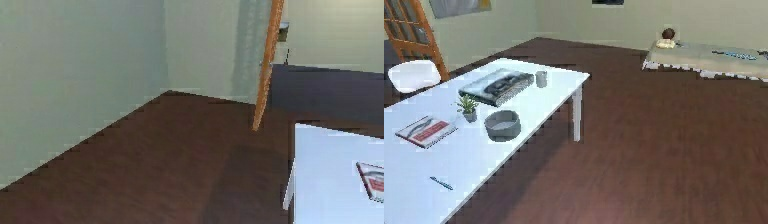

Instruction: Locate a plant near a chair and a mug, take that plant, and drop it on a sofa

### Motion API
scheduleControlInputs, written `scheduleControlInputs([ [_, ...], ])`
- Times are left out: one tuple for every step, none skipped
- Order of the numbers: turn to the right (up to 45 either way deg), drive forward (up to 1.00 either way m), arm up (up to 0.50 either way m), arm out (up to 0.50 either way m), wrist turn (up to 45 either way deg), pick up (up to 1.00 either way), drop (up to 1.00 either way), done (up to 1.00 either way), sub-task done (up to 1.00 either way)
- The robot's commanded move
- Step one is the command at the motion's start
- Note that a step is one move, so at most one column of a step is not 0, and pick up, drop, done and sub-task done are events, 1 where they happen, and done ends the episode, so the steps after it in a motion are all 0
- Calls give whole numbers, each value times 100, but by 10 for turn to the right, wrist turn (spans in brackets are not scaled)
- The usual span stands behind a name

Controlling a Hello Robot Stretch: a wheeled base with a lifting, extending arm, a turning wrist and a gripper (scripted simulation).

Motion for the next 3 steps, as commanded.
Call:
scheduleControlInputs([
  [0,5,0,0,0,0,0,0,0],
  [-180,0,0,0,0,0,0,0,0],
  [0,35,0,0,0,0,0,0,0],
])
